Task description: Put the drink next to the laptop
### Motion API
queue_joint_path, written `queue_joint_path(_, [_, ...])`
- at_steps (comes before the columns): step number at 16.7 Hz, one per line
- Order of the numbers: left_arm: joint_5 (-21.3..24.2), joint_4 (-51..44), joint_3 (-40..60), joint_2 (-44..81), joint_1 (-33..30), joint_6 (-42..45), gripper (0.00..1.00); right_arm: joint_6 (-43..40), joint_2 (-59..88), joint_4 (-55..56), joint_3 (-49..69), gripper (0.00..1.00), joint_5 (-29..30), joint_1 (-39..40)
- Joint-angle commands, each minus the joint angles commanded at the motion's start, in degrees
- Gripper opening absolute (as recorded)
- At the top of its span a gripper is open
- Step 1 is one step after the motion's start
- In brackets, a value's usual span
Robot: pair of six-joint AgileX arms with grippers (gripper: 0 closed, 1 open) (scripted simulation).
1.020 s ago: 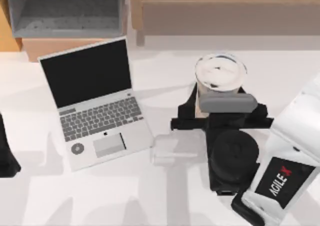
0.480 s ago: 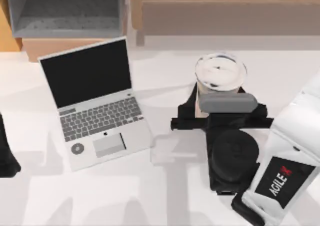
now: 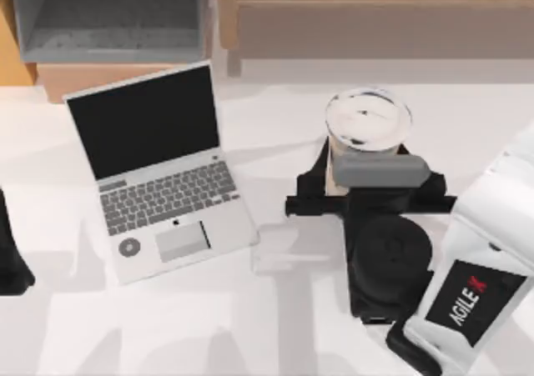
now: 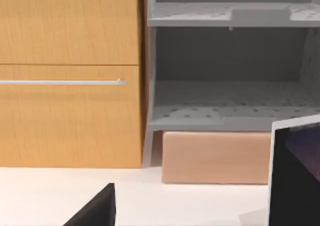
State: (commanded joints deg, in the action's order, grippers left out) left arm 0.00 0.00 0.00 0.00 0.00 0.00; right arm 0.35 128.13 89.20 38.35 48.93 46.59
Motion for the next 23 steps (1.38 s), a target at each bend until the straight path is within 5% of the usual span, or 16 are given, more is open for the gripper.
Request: queue_joint_path(23, [0.0,0.0,0.0,0.0,0.0,0.0,1.0,-0.4,-7.0,-5.3,9.8,0.0,2.8,5.1])
